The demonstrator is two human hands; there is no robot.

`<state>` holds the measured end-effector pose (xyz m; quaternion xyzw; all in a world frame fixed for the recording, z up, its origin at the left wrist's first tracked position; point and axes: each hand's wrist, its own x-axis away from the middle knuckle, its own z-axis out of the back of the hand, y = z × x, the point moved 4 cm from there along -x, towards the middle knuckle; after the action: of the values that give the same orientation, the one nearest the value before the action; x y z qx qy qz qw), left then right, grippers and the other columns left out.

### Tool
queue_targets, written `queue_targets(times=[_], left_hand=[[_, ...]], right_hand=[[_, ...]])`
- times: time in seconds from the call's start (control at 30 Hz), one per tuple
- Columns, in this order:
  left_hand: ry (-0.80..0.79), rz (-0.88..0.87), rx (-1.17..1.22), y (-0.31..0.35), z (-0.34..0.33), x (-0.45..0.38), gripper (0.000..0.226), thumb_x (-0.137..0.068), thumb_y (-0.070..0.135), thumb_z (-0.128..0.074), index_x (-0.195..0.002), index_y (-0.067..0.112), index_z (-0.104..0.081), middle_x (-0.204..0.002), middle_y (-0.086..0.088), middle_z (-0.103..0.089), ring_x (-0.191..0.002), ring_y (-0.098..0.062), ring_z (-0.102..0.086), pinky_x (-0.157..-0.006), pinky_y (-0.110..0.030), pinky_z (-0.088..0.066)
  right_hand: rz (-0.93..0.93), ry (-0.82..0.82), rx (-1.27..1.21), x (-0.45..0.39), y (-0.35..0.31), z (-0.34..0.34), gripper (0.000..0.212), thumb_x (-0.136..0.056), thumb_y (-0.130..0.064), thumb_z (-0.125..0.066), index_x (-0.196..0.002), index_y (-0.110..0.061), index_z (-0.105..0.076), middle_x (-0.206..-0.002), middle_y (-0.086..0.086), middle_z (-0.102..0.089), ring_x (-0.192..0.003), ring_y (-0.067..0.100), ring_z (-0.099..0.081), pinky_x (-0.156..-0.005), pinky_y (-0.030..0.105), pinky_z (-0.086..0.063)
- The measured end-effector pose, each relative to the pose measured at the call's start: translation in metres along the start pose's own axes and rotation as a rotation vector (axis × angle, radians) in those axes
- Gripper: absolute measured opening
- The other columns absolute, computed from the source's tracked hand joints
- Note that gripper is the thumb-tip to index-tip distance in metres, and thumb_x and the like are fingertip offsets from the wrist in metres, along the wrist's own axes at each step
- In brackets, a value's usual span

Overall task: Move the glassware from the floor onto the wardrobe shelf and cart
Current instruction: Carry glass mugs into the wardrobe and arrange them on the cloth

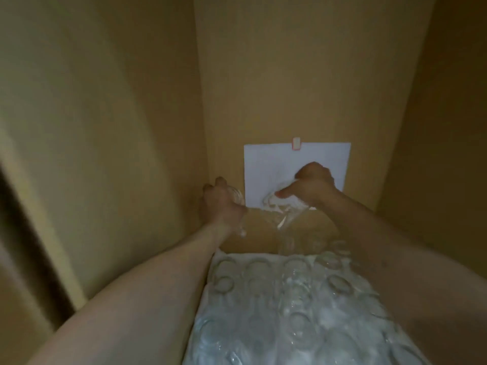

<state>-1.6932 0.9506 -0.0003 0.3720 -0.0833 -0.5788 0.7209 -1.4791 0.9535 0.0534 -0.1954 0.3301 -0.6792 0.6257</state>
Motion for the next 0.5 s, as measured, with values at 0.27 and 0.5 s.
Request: queue_targets(times=[0.27,0.5], left_hand=[[-0.023,0.302,0.829,0.015,0.053,0.105,0.113,-0.05,0.06,-0.088,-0.139,0.011,-0.04,-0.13,-0.013,-0.059,-0.111,-0.035,-0.062,-0.093,-0.041,-0.053],[-0.602,0.417,1.633,0.043,0.079,0.204,0.03,-0.083,0.033,-0.079,-0.108,0.02,-0.068,-0.115,-0.011,-0.07,-0.102,-0.029,-0.069,-0.092,-0.048,-0.057]], right_hand=[[-0.257,0.189,-0.96,0.159,0.018,0.083,0.037,-0.077,-0.031,-0.085,-0.104,-0.01,-0.071,-0.117,0.023,-0.061,-0.093,0.037,-0.069,-0.073,0.054,-0.062],[-0.157,0.147,-1.748,0.275,0.024,0.098,0.044,-0.088,-0.031,-0.072,-0.122,-0.004,-0.065,-0.124,0.023,-0.064,-0.11,0.043,-0.066,-0.093,0.055,-0.054]])
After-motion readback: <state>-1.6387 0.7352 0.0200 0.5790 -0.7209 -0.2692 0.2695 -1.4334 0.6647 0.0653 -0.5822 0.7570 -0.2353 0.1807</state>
